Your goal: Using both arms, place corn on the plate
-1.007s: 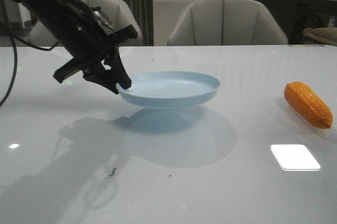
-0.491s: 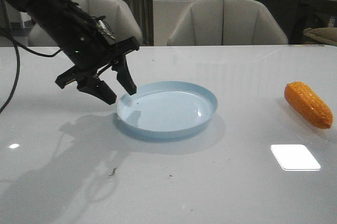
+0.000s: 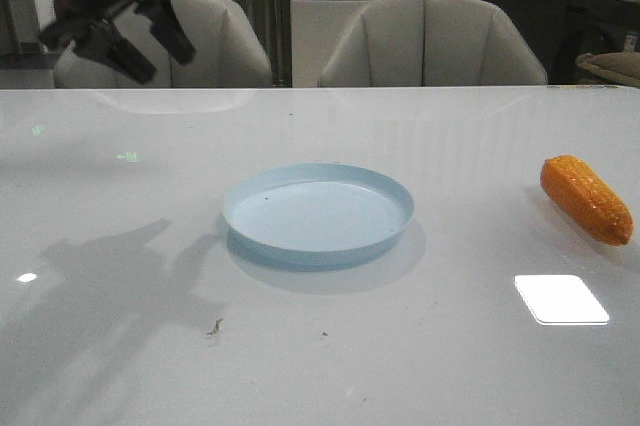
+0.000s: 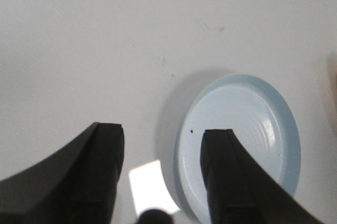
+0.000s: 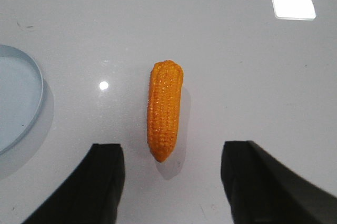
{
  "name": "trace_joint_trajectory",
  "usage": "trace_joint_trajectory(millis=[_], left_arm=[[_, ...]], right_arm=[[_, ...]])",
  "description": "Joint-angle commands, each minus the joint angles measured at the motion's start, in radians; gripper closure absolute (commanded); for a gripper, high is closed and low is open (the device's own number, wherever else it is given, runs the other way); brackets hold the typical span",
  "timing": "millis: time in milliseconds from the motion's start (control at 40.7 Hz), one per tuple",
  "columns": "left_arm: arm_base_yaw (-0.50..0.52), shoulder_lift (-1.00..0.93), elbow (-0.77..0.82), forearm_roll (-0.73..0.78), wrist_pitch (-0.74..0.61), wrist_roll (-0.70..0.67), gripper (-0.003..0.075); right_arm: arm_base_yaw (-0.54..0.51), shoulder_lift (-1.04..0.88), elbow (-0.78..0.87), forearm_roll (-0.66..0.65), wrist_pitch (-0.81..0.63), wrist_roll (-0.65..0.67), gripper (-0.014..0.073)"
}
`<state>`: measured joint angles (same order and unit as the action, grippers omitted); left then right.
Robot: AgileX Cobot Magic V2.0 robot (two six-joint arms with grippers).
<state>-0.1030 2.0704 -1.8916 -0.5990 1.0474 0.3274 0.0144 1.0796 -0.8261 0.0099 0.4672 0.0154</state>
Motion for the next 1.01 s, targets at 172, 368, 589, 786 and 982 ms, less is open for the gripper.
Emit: trace_joint_trajectory(millis=[172,368,589,786,982], left_arm=[[0.083,-0.271,0.01,0.004,-0.083,0.178,0.0377],[0.101,-0.474,0.252,0.061,-0.301,0.2,0.0377],[0.101,-0.704,0.61,0.087,-0.502,0.2,0.0377],[0.101,-0.834,0.78,0.087,-0.518,0.2,0.0377],[0.101,-0.893,0.807,0.087,-0.496,0.2,0.0377]], right_arm=[[-0.005,0.235,-0.289,0.012,0.02,0.022,0.0083],[-0.005,0.469,-0.453,0.01,0.127,0.021,0.0081],[-0.005,0.685,-0.573,-0.003,0.17,0.021,0.0081],[-0.005,0.806,-0.616,0.01,0.171,0.021,0.0081],[-0.005,0.865,-0.617,0.006,0.176,0.02,0.0084]])
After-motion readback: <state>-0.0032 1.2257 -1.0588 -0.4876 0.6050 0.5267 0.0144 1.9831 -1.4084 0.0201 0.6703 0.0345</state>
